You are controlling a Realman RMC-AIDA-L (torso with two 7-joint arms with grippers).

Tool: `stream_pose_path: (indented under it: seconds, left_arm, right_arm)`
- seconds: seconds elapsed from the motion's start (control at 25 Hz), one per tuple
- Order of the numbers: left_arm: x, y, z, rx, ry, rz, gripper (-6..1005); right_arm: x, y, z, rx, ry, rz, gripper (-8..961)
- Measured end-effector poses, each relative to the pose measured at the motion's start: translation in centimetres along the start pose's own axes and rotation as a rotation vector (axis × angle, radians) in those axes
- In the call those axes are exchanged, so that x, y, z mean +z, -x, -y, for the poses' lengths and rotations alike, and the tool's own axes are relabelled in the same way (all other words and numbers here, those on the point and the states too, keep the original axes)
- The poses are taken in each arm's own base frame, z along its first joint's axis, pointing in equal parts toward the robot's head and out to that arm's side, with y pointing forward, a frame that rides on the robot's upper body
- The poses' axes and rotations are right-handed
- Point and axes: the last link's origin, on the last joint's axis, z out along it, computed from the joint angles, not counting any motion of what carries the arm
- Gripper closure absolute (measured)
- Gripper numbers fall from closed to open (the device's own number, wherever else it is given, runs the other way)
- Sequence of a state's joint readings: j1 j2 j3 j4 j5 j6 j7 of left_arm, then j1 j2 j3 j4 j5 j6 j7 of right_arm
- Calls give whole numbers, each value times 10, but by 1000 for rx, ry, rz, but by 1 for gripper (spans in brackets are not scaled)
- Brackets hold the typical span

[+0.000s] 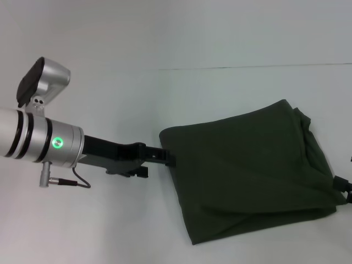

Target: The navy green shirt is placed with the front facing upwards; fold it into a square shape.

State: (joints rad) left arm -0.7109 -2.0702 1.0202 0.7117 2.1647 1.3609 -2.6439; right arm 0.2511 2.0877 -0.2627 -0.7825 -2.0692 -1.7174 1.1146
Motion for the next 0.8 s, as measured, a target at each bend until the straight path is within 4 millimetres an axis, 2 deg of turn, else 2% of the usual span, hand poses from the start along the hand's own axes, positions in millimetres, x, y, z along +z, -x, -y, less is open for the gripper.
stream_pose_path:
  seconds: [0.36, 0.8]
  left_arm:
    - [15, 11, 0, -69, 7, 41, 66]
    - [40, 17, -8, -56, 18, 40, 66]
  right_arm:
    - [6, 7, 2, -17, 14, 11, 110]
    - [10, 12, 5, -25, 21, 16, 114]
